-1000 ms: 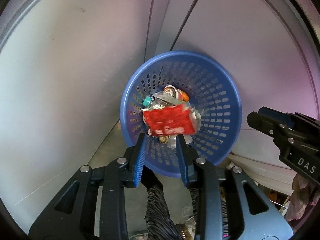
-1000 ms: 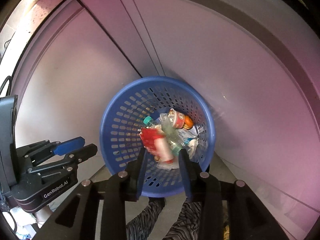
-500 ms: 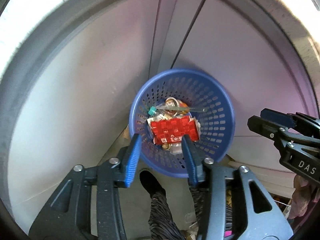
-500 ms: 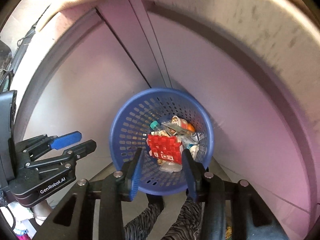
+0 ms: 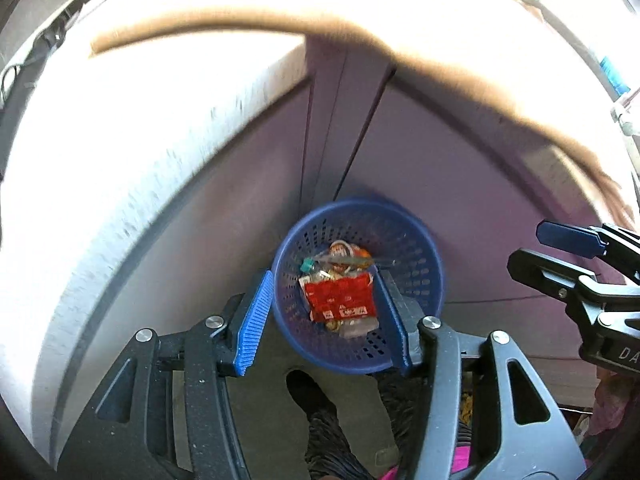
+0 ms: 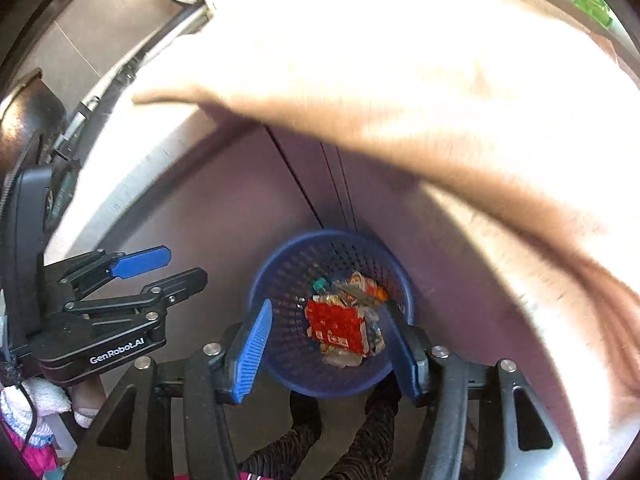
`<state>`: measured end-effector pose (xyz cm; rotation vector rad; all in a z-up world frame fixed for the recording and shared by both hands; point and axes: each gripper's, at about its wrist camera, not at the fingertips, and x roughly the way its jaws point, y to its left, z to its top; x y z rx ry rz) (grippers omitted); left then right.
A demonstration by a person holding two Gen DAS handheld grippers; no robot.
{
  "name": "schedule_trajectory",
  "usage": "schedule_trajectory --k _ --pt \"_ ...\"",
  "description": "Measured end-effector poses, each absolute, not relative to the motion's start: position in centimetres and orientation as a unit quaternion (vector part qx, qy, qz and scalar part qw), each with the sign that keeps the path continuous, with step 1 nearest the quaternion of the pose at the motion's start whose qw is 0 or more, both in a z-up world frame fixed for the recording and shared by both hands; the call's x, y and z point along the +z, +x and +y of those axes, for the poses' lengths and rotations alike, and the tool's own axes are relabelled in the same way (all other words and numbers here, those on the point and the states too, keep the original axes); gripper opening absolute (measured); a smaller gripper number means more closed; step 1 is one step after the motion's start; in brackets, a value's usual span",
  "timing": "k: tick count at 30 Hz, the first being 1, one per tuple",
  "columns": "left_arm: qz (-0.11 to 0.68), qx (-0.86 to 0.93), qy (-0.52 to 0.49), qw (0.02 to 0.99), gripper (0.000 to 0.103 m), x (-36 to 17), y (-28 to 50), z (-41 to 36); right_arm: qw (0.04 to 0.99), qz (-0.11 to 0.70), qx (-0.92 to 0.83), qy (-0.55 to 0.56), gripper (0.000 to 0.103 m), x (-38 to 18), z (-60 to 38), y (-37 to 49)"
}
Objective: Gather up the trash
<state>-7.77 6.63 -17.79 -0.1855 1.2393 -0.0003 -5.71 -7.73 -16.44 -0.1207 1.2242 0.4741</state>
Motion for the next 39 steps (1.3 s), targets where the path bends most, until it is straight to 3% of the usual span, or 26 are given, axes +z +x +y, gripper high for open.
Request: schedule_trajectory --k 15,24,32,39 --pt "0.494 0.013 -0.085 0.865 0.060 -8.3 -6.7 7.3 0.829 0.510 0.230 -0.019 0.071 -8.7 -10.0 -4.1" --pt "0.436 0.020 -0.088 0.895 0.079 -3.4 -5.3 7.2 0.859 0.458 0.228 -0.004 0.079 -4.0 -11.0 -3.2" --pt "0.395 0.014 -0.108 0.912 0.085 0.5 -4.6 6.8 0.883 0.413 0.221 0.012 0.087 -0.8 -12.1 -2.8" --pt "0.379 0.012 -0.110 0.919 0.093 2.5 -4.1 6.2 0.902 0.375 0.213 0.032 0.102 1.4 -13.1 -2.5"
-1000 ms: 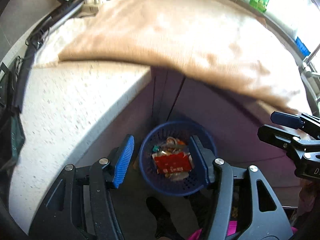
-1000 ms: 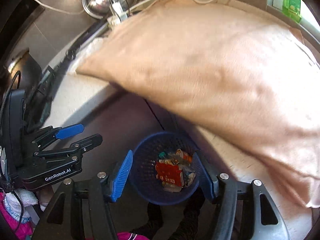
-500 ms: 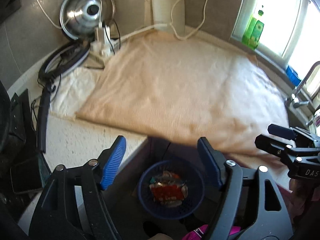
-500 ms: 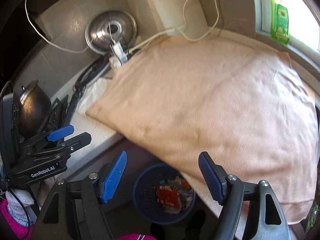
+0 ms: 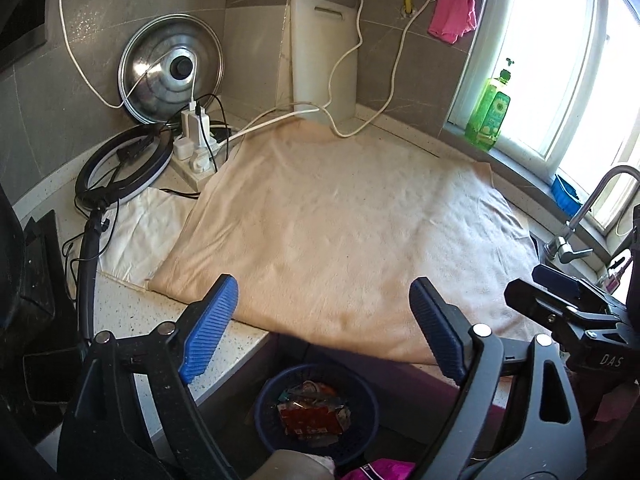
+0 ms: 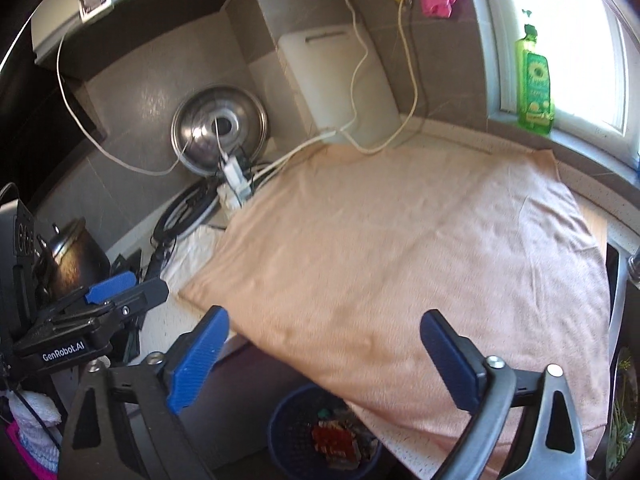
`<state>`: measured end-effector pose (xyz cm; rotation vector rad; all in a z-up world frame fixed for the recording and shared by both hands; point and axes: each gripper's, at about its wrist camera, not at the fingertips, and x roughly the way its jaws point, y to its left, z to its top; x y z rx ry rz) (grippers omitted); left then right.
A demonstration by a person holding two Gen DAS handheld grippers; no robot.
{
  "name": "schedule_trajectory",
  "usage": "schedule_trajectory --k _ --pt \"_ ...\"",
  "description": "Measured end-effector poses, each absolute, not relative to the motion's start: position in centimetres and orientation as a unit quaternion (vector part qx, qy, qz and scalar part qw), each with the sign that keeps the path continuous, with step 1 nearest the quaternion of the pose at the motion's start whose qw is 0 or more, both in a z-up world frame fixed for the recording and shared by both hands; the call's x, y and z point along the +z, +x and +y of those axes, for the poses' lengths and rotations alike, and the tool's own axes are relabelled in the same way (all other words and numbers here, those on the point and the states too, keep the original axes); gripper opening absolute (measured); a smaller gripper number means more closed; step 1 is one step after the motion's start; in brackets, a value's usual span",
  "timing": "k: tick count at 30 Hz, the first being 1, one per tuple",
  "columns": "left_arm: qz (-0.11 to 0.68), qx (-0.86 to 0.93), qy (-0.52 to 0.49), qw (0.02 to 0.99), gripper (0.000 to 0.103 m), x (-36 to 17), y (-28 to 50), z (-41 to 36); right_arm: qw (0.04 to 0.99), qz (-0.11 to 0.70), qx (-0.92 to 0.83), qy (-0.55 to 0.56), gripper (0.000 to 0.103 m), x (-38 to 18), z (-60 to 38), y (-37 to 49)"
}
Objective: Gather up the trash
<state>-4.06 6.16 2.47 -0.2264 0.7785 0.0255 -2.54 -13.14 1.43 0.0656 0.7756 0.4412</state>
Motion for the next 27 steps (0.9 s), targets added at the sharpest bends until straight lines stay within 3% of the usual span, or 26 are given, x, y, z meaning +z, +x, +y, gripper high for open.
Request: schedule_trajectory --k 14,27 --pt "0.361 0.030 -0.100 0.927 0.102 4.2 -3.7 5.5 0.911 0.352 0.212 0.038 0.103 3.0 -13.8 -1.9" --pt "0.364 0.031 -0.097 0.926 0.102 4.3 -3.3 5.3 0.910 0.358 0.207 0.039 0.103 2.7 -13.8 -1.1"
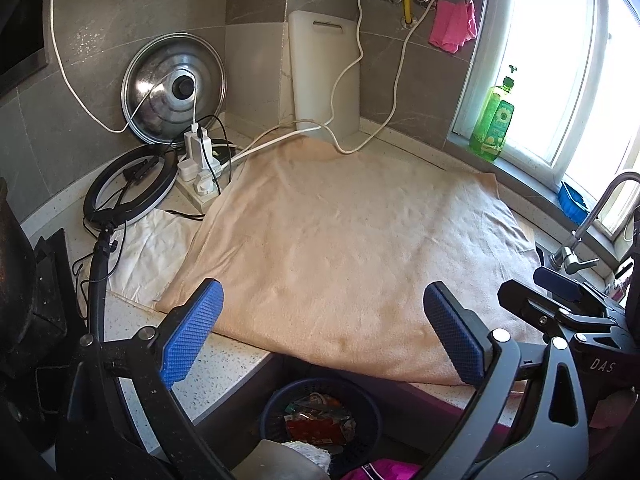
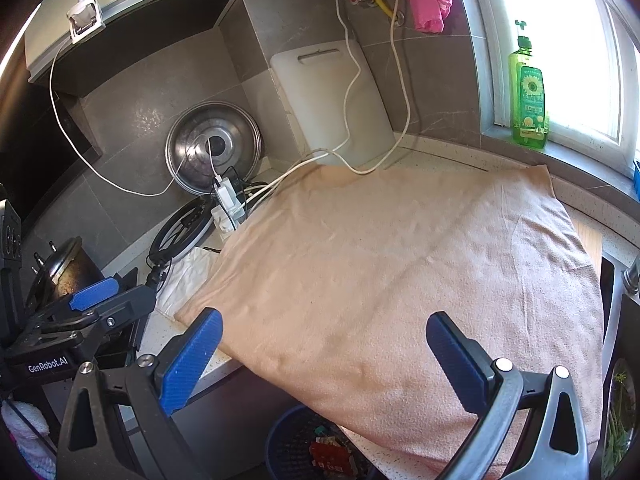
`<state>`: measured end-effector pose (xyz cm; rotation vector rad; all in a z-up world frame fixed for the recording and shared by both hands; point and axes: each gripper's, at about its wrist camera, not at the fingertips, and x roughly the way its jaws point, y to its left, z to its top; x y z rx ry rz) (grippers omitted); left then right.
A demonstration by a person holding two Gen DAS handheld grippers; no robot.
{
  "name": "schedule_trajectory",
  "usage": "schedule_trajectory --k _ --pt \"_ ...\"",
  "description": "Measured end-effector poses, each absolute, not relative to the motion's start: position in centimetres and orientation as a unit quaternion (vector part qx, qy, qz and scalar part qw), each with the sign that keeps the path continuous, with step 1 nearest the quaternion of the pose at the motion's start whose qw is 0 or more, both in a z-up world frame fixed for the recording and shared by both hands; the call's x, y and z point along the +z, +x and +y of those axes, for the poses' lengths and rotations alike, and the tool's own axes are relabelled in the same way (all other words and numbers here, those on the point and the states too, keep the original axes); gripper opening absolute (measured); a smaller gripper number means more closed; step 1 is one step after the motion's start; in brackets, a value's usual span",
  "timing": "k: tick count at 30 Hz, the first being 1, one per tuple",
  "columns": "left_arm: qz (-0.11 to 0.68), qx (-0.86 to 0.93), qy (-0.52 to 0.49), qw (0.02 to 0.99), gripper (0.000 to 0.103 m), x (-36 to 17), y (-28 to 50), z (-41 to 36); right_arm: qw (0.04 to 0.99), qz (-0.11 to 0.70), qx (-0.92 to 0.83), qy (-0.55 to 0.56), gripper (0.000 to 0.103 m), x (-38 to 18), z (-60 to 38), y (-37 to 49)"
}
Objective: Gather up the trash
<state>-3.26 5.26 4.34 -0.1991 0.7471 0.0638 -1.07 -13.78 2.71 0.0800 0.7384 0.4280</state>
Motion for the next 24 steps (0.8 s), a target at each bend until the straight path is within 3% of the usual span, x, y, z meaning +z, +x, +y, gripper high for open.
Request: schedule_trajectory --k 24 --pt "0.372 0.020 -0.095 0.923 0.102 3.87 -2.91 5.52 0.909 0.362 0.203 0.042 0.103 2.44 -13.92 -0.94"
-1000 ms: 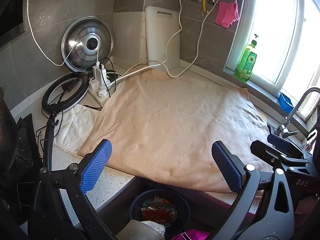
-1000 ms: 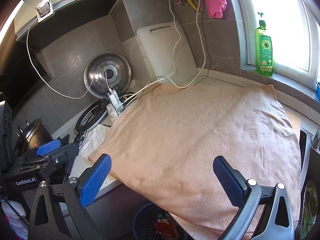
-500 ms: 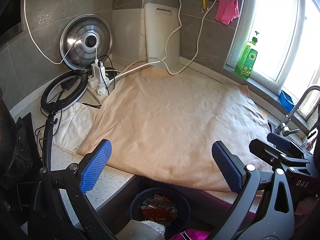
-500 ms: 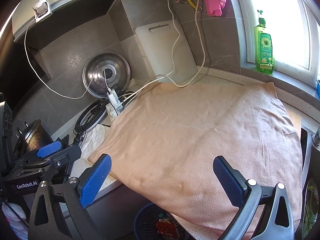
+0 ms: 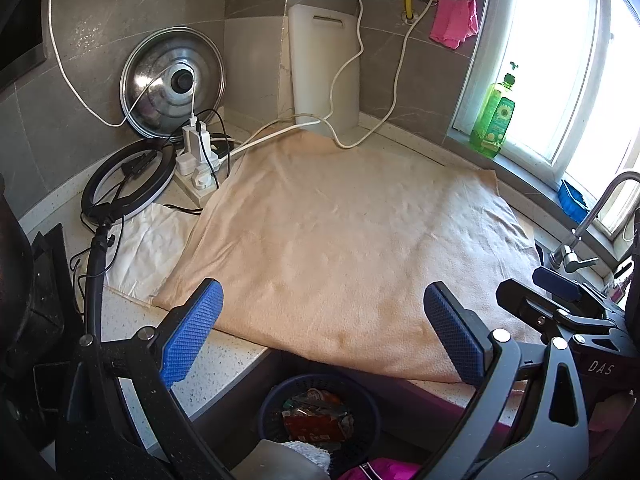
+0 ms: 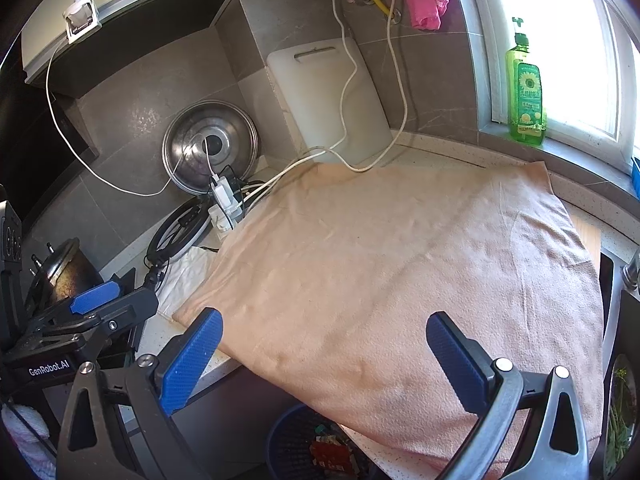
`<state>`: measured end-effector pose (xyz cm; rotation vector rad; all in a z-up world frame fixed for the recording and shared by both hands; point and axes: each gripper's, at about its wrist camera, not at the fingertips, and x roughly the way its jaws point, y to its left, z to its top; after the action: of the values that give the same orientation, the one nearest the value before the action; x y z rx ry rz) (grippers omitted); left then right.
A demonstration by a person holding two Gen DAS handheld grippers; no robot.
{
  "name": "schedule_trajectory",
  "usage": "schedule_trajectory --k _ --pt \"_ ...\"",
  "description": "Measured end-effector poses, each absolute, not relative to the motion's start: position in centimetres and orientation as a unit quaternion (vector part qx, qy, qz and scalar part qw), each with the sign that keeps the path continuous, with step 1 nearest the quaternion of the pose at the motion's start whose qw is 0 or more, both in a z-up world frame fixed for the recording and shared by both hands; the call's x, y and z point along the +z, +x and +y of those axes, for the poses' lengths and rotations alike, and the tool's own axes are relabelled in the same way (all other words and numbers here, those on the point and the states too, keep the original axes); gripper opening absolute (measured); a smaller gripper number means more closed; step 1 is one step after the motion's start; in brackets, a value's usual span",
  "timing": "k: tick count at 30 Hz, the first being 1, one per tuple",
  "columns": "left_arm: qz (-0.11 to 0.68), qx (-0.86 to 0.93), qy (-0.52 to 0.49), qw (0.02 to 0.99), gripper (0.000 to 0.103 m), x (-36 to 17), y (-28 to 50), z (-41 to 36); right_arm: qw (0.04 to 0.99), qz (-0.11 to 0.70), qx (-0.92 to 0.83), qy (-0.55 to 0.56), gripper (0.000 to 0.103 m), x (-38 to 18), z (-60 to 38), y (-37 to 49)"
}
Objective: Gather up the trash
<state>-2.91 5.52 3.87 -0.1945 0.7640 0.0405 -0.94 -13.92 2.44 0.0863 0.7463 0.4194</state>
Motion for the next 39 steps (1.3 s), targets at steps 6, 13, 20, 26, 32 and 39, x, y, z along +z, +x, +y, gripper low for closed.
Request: schedule_trajectory --k 6,13,20,26,32,39 --pt "0.374 0.020 -0.097 0.922 0.102 3.8 -3.0 5.6 0.908 0.364 0.206 0.039 0.103 2.3 -13.8 -0.9" --pt "0.383 0.023 -0.102 0.918 0.102 3.3 -3.5 5.7 0.905 0.368 0.210 0.040 0.103 2.0 -13.8 -0.8" --pt "0.389 0.033 -0.103 0.915 0.102 3.2 -3.5 5.5 0.902 0.374 0.212 0.038 0.103 1.7 -13.8 -0.7" --pt "0.378 0.042 -0.092 0.920 0.102 3.5 -3.9 5.0 0.900 0.378 0.212 0.041 0.103 1.5 -14.2 -0.8" --pt "0.383 0.050 -0.099 0.917 0.102 3.2 -3.7 5.1 0.900 0.382 0.207 0.043 0.103 1.3 -14.8 -0.8" --pt "0.390 0.045 -0.099 0.914 0.102 3.1 -3.4 4.6 0.899 0.387 0.202 0.044 0.103 1.1 -15.3 -0.7"
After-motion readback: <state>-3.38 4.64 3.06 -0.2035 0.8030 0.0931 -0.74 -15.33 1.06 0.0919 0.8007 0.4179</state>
